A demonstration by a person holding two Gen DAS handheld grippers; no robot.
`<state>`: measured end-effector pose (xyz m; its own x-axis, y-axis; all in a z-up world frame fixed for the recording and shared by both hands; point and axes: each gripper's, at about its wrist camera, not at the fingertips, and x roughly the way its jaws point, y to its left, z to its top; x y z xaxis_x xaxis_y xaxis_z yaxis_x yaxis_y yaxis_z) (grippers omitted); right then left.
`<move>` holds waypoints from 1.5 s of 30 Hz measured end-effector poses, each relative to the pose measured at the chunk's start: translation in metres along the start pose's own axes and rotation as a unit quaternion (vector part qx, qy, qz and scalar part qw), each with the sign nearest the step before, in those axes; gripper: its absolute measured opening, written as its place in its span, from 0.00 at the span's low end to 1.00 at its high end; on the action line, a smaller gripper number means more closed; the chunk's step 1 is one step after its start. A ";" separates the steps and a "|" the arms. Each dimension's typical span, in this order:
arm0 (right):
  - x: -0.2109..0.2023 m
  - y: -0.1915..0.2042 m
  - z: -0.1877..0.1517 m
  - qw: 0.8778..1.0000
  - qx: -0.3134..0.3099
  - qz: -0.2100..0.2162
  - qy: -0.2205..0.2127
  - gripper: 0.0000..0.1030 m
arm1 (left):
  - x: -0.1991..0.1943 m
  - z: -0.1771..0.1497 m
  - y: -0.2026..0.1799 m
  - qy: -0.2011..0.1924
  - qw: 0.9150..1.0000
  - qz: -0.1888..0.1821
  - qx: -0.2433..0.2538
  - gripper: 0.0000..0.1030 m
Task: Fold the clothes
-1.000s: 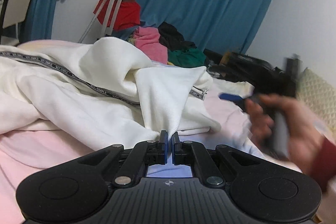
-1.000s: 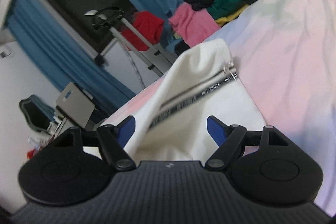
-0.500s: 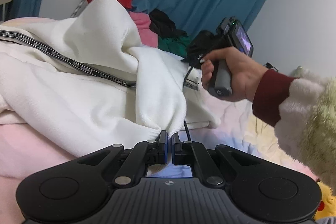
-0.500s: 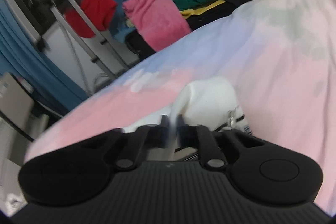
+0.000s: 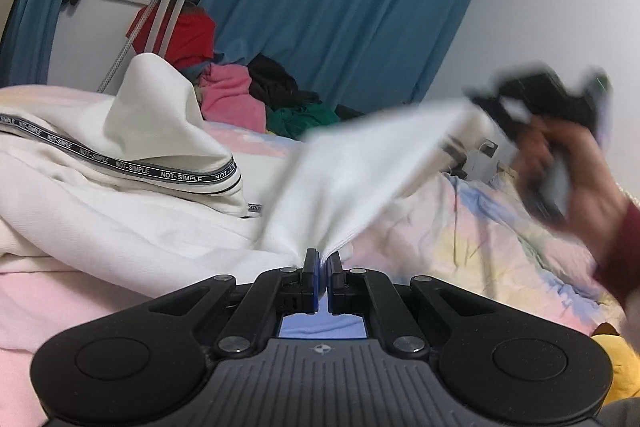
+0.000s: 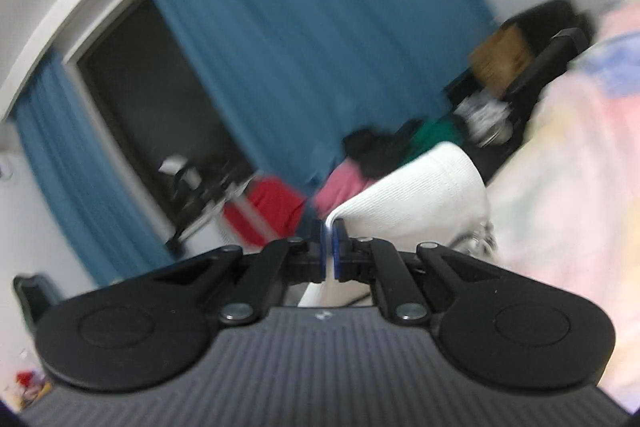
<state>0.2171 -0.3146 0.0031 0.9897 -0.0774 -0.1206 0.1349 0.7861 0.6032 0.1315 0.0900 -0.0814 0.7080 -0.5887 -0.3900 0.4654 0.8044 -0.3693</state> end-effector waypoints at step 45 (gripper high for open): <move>-0.060 -0.213 -0.049 0.945 0.215 -0.203 0.137 0.06 | -0.060 -0.018 0.126 0.077 0.920 0.100 -0.370 0.75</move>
<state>0.1263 -0.4471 -0.1569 0.8099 -0.1109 -0.5760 0.5670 0.3997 0.7203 0.1380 0.2250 -0.1198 0.6295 -0.4851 -0.6069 -0.1955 0.6570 -0.7281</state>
